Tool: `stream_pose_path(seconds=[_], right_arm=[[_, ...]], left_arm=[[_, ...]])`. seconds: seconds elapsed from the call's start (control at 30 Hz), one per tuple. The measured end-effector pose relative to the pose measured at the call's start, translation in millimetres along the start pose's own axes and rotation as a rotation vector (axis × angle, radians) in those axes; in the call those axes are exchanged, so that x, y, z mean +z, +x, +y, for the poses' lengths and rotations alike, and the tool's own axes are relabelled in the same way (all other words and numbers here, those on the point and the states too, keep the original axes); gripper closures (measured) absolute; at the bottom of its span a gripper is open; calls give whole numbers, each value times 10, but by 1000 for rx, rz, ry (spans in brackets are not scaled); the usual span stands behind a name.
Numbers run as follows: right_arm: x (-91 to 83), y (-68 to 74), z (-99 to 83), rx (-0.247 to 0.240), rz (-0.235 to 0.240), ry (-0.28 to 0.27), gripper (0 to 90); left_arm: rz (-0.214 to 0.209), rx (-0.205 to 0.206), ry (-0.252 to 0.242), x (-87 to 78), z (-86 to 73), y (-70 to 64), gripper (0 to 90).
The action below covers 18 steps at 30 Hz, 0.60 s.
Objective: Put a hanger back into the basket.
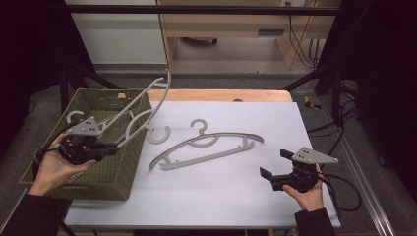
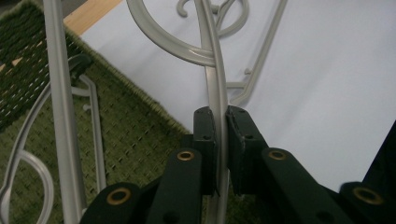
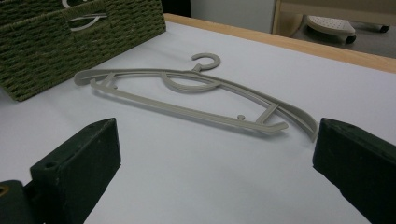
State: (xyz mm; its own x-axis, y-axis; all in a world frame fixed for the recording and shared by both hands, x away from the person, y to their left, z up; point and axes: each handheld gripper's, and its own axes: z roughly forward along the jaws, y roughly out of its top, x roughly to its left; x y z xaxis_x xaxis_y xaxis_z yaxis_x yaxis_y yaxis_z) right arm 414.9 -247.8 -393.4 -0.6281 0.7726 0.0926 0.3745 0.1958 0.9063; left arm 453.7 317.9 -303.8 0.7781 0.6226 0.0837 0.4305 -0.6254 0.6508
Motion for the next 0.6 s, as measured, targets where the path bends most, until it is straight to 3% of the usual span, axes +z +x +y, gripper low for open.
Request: stream_pose_path(seconds=[0.6], right_arm=[[9,1,-5,-5,1,6,14]], left_arm=[[-8,-74,14,-144,-419,313,823]])
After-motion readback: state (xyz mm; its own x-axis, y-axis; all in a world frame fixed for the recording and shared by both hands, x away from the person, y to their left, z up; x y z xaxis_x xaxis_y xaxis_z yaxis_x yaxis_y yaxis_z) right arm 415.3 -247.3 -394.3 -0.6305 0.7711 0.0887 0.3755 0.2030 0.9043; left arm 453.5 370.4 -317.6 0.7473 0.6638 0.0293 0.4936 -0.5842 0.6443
